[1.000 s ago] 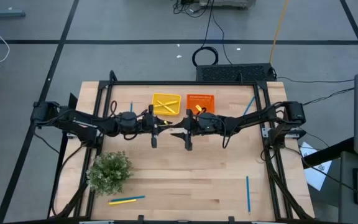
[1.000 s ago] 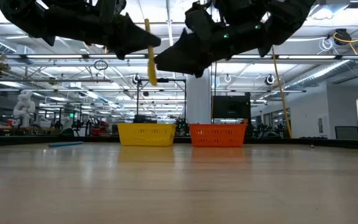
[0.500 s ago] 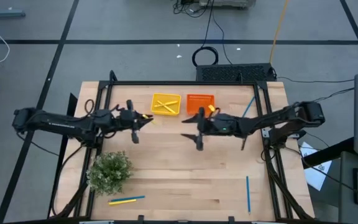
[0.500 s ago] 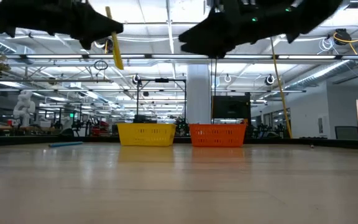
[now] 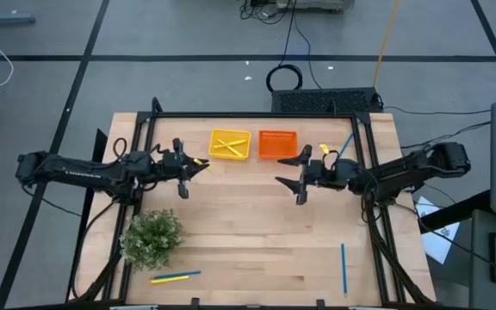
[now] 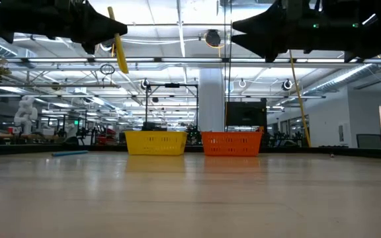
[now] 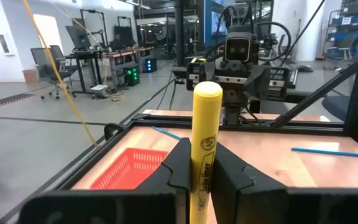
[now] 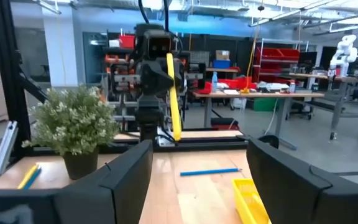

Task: Sort pens & pencils
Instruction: Put the right yellow pen into the yellow bin

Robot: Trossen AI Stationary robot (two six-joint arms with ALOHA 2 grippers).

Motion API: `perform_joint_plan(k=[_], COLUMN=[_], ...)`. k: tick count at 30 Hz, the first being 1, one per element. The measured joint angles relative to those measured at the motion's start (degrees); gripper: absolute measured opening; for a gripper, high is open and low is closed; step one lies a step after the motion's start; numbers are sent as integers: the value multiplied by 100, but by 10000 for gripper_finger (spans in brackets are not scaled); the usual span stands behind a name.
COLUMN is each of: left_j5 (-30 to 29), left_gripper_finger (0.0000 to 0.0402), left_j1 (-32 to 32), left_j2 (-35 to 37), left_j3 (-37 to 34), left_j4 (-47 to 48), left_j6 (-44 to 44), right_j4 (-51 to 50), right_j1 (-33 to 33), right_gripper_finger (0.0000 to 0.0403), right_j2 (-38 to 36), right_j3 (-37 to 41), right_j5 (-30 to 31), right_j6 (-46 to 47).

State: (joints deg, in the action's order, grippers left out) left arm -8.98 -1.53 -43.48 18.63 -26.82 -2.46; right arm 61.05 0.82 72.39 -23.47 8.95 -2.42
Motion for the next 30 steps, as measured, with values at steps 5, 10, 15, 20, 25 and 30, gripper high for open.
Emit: perform_joint_plan(k=[5, 10, 15, 20, 25, 30], left_j5=[3, 1, -3, -160, -85, 453], left_gripper_finger=[31, 31, 31, 31, 31, 31], left_j1=[-47, -46, -135, -511, -1377, -2156], left_j2=[-99, -268, -455, -1103, -2202, -3483], left_j3=[2, 7, 8, 170, 919, 2321], left_j4=[9, -56, -228, -375, -101, 1412], left_j6=[17, 16, 191, 329, 136, -178], right_j4=[-5, -2, -4, -1, -1, -2], right_j1=[0, 0, 0, -2, -2, -2], right_gripper_finger=[249, 249, 249, 249, 249, 249], right_j2=[-56, -56, -56, -54, -54, -54], right_j3=[25, 25, 25, 25, 25, 25], right_j5=[2, 0, 0, 0, 0, 0], right_j6=[22, 22, 26, 26, 26, 26])
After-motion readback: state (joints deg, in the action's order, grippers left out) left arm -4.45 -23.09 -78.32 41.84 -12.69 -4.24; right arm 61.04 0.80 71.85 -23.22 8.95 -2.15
